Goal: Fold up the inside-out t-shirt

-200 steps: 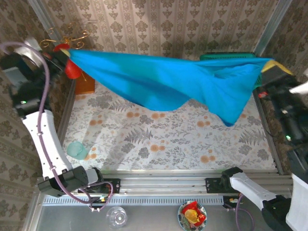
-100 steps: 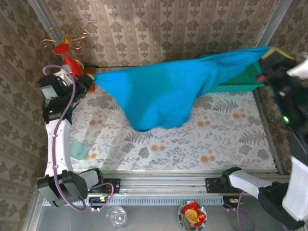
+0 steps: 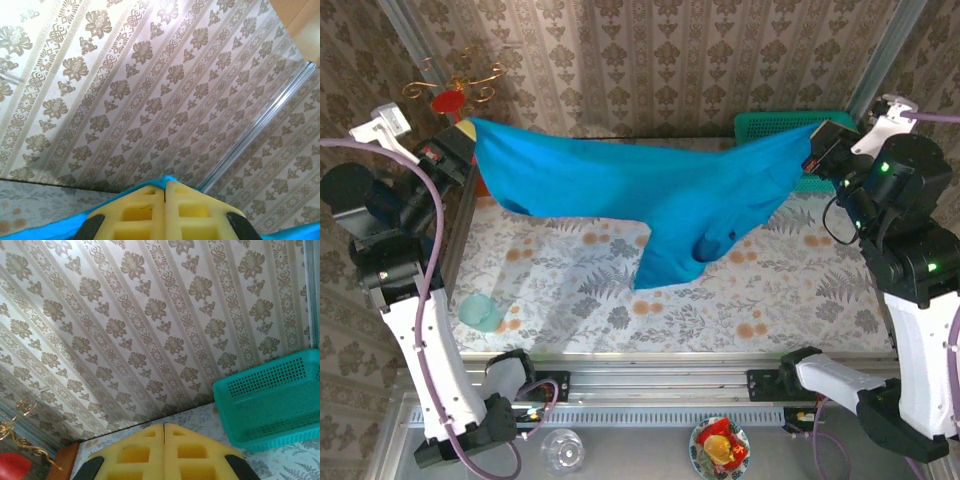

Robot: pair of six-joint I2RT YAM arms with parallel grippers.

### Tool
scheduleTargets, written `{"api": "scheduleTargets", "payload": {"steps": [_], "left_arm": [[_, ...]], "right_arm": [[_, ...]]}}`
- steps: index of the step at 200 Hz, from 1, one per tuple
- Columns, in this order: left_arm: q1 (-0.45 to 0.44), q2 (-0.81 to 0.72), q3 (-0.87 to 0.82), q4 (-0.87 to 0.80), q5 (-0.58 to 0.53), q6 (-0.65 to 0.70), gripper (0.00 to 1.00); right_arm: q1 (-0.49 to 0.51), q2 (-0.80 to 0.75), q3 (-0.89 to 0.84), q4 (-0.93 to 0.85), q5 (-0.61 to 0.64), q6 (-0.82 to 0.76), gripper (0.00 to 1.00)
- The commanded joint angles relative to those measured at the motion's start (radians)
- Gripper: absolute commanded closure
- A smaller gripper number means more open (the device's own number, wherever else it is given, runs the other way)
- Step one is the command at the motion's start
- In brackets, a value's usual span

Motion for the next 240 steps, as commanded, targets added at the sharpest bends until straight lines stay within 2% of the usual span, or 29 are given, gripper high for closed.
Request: {"api": "scheduleTargets", "payload": {"steps": [1, 39, 73, 93, 137, 162, 198, 214, 217, 240], "left_arm": [[0.011, -0.009, 0.026, -0.090, -0.028, 0.079, 1.00], [0.011, -0.054, 0.117, -0.232, -0.096, 0.170, 1.00], [0.012, -0.092, 0.166, -0.252, -0.102, 0.152, 1.00], [0.011, -0.096, 0.192, -0.253, -0.106, 0.133, 1.00], [0.010, -0.051, 0.144, -0.191, -0.102, 0.089, 1.00], [0.006, -0.008, 0.025, -0.068, -0.089, 0.050, 1.00], [-0.027, 0.114, -0.124, 0.101, -0.129, 0.037, 1.00], [-0.039, 0.202, -0.113, 0.155, -0.129, 0.025, 1.00], [-0.045, 0.221, -0.103, 0.157, -0.158, 0.029, 1.00], [-0.065, 0.376, 0.021, 0.179, -0.181, 0.045, 1.00]], "right_arm": [[-0.005, -0.090, 0.021, 0.088, -0.018, 0.014, 1.00], [-0.004, -0.216, -0.047, 0.131, -0.031, 0.027, 1.00], [-0.005, -0.307, -0.045, 0.148, -0.016, 0.009, 1.00], [-0.005, -0.308, 0.003, 0.142, -0.006, -0.014, 1.00], [-0.005, -0.160, 0.118, 0.088, 0.006, -0.075, 1.00], [-0.005, -0.081, 0.073, 0.134, 0.008, -0.076, 1.00], [-0.006, 0.056, -0.026, 0.303, 0.001, -0.023, 1.00], [-0.006, 0.134, -0.029, 0.368, 0.005, -0.001, 1.00], [-0.008, 0.148, -0.026, 0.380, 0.006, 0.004, 1.00], [-0.032, 0.281, 0.052, 0.461, -0.021, 0.036, 1.00]]}}
